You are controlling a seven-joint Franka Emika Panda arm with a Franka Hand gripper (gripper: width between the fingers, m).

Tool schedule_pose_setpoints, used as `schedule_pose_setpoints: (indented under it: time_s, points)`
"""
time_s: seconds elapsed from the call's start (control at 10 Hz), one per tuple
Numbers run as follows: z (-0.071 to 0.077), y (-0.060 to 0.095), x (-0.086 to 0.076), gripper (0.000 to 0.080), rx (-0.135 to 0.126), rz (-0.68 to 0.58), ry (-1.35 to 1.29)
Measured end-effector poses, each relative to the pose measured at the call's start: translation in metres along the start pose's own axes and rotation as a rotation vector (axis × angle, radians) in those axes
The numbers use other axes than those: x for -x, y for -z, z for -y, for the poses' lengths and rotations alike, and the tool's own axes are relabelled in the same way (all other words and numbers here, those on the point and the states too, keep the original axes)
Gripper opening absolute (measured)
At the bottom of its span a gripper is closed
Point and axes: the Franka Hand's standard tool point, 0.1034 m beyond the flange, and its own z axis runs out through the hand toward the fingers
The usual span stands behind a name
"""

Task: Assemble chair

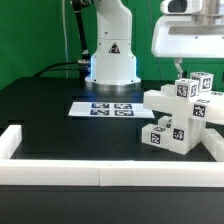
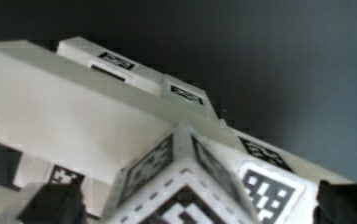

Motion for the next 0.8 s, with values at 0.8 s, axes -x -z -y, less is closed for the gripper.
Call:
schedule_pose_setpoints:
  time_s: [0.8]
  points:
    - [-0.0039,-0.0005,-0.0004,0.0535,0.001,0.002,0.361]
